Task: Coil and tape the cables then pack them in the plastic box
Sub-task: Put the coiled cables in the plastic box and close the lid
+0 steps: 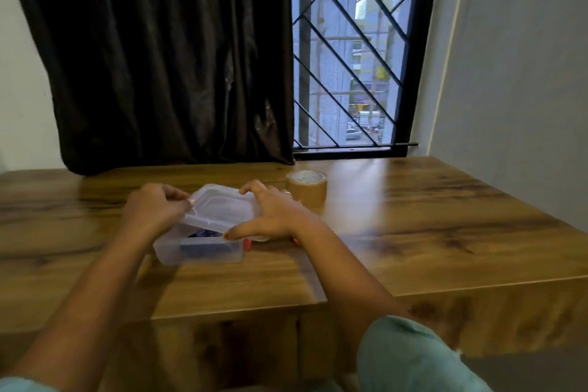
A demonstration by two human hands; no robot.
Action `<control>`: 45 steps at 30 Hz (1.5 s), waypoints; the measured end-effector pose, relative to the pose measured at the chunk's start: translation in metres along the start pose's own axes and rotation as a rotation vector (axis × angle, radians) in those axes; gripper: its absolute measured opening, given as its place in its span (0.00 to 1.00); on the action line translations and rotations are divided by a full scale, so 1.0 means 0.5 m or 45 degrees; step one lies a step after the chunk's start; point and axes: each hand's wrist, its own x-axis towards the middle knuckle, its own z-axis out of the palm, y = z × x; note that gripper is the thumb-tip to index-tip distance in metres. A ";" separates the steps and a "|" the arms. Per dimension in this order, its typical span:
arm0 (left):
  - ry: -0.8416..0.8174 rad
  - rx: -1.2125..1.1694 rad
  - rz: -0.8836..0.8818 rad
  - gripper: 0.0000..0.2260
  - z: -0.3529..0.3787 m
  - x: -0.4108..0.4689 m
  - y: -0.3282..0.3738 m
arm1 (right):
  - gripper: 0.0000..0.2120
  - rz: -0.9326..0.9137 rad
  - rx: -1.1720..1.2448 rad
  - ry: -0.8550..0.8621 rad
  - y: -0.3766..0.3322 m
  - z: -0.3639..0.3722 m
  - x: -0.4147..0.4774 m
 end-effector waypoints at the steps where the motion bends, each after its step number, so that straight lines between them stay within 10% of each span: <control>1: -0.001 0.006 -0.023 0.05 -0.008 0.002 -0.019 | 0.41 -0.012 0.000 -0.028 -0.009 0.011 0.008; 45: -0.365 -0.878 -0.680 0.10 -0.058 0.014 -0.146 | 0.42 -0.087 0.117 -0.129 -0.058 0.090 0.051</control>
